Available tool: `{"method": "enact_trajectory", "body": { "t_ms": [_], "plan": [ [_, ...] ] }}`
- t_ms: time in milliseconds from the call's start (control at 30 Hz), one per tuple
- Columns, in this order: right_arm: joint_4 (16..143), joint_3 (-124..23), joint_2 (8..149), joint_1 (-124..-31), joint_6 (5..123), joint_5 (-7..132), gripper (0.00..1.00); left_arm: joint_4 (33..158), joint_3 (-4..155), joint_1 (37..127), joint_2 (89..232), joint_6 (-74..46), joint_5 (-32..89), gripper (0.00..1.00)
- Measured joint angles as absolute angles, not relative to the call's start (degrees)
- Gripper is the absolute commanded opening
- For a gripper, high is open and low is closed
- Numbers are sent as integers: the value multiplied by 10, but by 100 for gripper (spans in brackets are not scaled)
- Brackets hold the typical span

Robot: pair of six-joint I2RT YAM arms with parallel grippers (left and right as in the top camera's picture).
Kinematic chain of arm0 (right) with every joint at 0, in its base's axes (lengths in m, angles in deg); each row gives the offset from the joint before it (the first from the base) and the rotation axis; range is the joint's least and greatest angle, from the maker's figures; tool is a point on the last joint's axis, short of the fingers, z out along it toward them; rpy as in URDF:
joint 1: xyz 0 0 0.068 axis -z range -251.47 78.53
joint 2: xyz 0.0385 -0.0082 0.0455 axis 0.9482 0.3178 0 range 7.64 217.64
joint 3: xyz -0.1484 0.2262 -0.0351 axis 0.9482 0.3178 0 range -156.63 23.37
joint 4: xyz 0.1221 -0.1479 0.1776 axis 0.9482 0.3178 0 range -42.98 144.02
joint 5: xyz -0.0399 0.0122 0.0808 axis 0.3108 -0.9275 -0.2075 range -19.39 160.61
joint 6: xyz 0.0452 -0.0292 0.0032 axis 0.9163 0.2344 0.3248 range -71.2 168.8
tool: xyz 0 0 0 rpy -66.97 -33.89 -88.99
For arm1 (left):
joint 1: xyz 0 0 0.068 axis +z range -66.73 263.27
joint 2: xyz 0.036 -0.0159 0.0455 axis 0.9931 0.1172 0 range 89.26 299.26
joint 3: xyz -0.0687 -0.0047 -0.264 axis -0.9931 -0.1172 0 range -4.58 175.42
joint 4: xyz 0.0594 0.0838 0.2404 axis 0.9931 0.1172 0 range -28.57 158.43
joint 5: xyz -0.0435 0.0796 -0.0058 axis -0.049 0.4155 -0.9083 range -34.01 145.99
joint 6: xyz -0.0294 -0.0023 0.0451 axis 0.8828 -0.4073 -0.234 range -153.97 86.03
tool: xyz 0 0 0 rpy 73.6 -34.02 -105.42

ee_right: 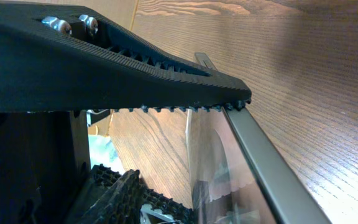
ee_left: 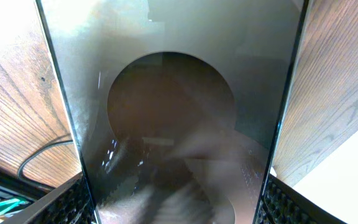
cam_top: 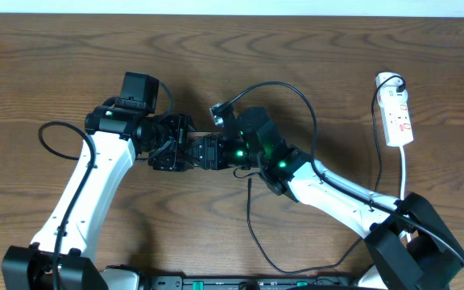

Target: Plug charger to phone and switch on socket

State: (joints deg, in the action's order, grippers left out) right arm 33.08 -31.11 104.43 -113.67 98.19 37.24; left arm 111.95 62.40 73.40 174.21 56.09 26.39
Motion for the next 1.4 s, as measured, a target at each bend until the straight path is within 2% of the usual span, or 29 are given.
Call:
{"method": "enact_trajectory", "body": {
  "t_ms": [200, 467, 667, 733, 1400],
  "plan": [
    [333, -311, 1044, -1136, 982, 375, 36, 1119, 624, 734, 1742, 560, 264, 8],
    [334, -311, 1044, -1136, 982, 378, 33, 1119, 624, 734, 1742, 560, 264, 7],
    [343, -311, 1044, -1136, 981, 385, 24, 1119, 624, 734, 1742, 560, 264, 7],
    [349, -311, 1044, -1136, 981, 388, 17, 1119, 624, 734, 1742, 560, 264, 8],
    [357, -311, 1044, -1135, 990, 401, 1, 1115, 624, 733, 1742, 560, 263, 7]
  ]
}}
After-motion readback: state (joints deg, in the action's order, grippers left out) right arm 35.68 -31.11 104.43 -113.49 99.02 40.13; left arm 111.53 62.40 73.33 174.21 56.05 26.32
